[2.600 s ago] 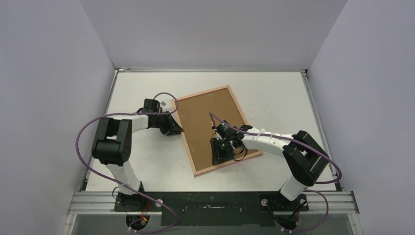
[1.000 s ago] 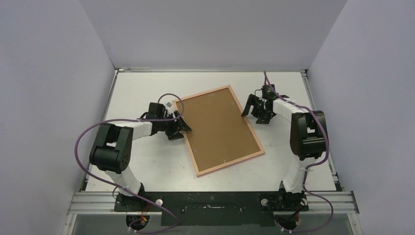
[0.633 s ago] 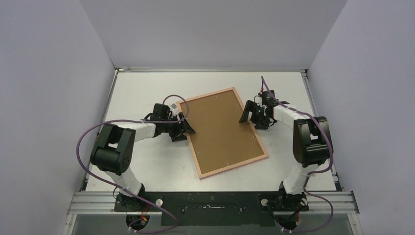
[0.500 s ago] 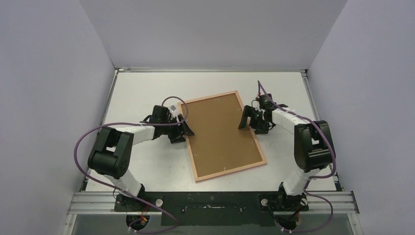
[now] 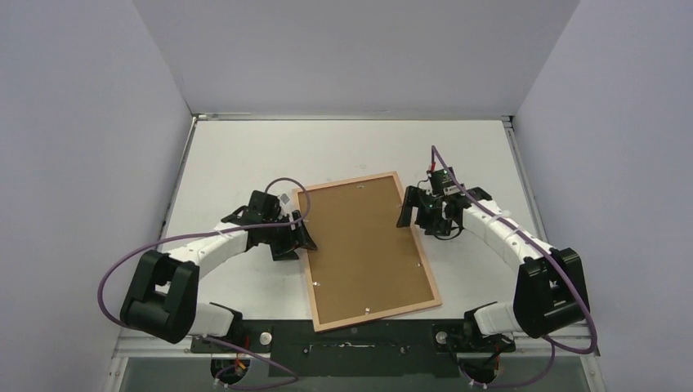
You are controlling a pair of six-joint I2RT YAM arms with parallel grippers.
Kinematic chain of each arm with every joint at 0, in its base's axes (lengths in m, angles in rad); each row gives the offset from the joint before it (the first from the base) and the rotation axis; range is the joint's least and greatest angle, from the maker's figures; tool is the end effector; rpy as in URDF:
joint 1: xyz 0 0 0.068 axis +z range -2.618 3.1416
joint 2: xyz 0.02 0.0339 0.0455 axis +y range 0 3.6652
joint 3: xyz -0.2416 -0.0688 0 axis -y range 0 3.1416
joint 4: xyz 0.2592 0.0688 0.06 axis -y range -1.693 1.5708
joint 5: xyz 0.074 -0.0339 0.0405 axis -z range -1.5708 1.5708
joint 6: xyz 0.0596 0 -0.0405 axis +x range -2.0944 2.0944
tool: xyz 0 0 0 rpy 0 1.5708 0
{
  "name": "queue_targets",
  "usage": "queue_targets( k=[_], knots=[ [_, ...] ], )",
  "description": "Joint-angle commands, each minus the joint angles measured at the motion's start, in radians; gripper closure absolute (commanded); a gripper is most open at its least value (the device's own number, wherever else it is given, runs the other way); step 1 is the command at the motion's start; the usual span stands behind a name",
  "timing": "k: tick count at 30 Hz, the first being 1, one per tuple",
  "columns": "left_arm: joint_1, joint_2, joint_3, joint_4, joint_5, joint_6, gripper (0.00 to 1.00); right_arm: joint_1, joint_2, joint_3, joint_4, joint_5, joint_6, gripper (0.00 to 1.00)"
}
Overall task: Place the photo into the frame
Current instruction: Move the photo frame to the center of the board.
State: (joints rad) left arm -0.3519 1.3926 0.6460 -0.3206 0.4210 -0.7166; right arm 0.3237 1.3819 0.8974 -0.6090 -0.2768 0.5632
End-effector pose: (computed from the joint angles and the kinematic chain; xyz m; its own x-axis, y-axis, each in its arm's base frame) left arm 0.2452 -0.1160 0.1068 -0.9482 -0.2904 -0.1288 -0.1632 0.7931 -0.5869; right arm 0.2719 0.1084 0.1665 -0.9389 0.2267 -0.2588 0.0902 0.8882 0.4505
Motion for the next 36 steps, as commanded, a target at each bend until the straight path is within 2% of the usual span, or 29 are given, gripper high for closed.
queue_targets(
  k=[1,5,8,13,17,26,31,36],
  knots=[
    [0.005,-0.060,0.059,-0.110,-0.075,0.053,0.35,0.003,0.008,0.114,-0.023,0.155,0.007,0.14],
    [0.019,-0.045,0.093,-0.137,-0.103,0.065,0.33,0.038,0.082,0.231,0.009,0.165,0.011,0.16],
    [0.055,-0.026,0.125,-0.151,-0.114,0.087,0.32,0.102,0.152,0.301,0.055,0.160,0.060,0.21],
    [0.192,0.080,0.264,-0.125,-0.036,0.143,0.32,0.185,0.259,0.320,0.260,0.170,0.316,0.32],
    [0.240,0.213,0.424,-0.104,-0.018,0.192,0.32,0.225,0.362,0.358,0.381,0.203,0.462,0.35],
    [0.275,0.526,0.723,-0.050,0.041,0.324,0.32,0.257,0.576,0.513,0.377,0.311,0.618,0.36],
    [0.276,0.622,0.852,0.015,0.130,0.345,0.33,0.260,0.637,0.547,0.414,0.352,0.641,0.38],
    [0.275,0.691,0.905,0.070,0.213,0.330,0.34,0.255,0.699,0.592,0.424,0.347,0.636,0.41]
  ],
)
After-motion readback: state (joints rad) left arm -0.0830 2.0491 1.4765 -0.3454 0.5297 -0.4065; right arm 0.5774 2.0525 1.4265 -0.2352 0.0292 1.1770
